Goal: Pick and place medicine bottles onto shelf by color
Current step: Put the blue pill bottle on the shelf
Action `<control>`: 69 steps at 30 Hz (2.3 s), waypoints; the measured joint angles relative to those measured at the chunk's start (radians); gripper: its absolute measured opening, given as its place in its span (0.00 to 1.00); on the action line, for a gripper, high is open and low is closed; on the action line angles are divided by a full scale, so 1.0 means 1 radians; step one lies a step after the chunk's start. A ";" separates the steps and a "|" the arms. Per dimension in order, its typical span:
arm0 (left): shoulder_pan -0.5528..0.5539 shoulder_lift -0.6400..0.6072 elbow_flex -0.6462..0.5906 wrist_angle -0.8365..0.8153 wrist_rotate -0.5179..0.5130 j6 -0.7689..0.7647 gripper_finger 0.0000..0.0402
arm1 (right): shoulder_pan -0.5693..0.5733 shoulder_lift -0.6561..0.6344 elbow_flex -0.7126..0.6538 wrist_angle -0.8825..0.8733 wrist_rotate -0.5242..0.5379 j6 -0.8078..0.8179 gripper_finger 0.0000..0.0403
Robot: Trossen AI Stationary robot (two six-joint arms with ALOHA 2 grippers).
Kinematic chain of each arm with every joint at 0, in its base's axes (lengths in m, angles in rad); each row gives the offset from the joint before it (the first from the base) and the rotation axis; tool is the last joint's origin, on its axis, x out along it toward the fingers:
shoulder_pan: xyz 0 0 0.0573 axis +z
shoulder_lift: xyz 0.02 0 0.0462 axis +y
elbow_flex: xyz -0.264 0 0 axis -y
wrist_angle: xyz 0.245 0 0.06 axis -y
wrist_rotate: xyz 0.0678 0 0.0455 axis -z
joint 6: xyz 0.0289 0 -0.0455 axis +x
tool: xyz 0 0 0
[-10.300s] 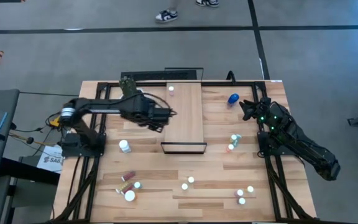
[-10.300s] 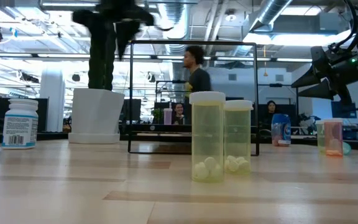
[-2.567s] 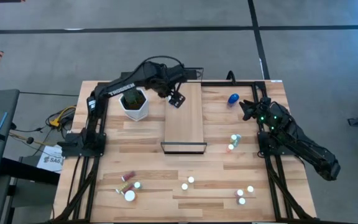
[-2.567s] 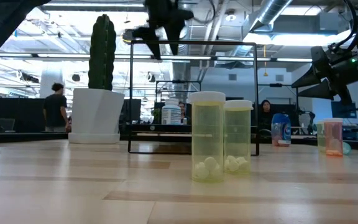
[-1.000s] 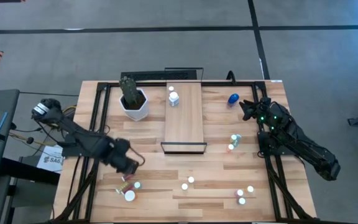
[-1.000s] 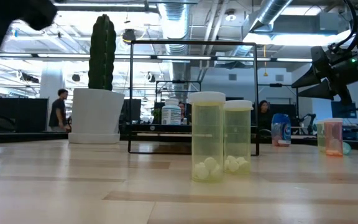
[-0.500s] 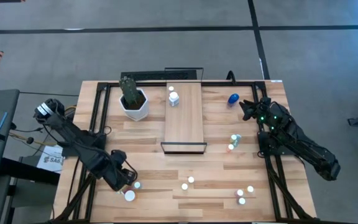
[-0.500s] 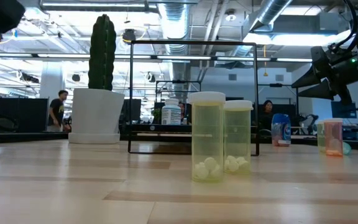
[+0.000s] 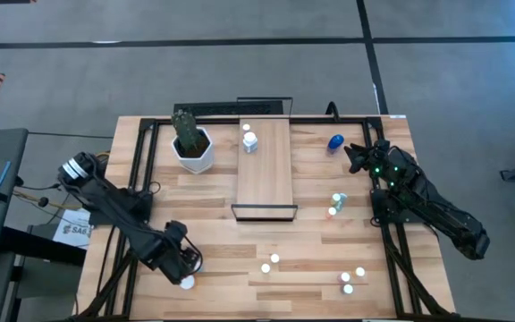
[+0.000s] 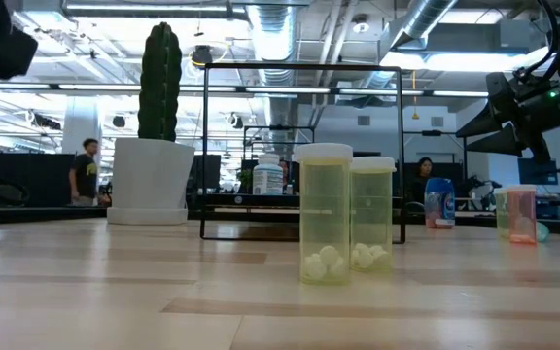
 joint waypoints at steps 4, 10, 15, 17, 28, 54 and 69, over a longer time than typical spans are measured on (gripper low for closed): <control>0.000 0.038 0.000 0.000 -0.002 0.023 0.84 | 0.000 0.000 0.000 0.000 0.000 0.000 0.52; 0.000 0.055 0.000 0.002 -0.022 0.058 0.84 | 0.000 0.000 0.000 0.000 0.000 0.000 0.52; 0.000 0.055 0.000 0.002 -0.028 0.077 0.84 | 0.000 0.000 0.000 0.000 0.000 0.000 0.52; -0.005 0.055 0.000 0.002 -0.024 0.066 0.84 | 0.000 0.000 0.000 0.000 0.000 0.000 0.52; -0.035 0.055 -0.085 0.122 0.002 0.033 0.84 | 0.000 0.000 0.000 0.000 0.000 0.000 0.52; -0.031 0.056 -0.161 0.213 -0.046 0.038 0.53 | 0.000 0.000 0.000 0.000 0.000 0.000 0.52; -0.030 0.058 -0.161 0.189 -0.115 -0.024 0.35 | 0.000 0.000 0.000 0.000 0.000 0.000 0.52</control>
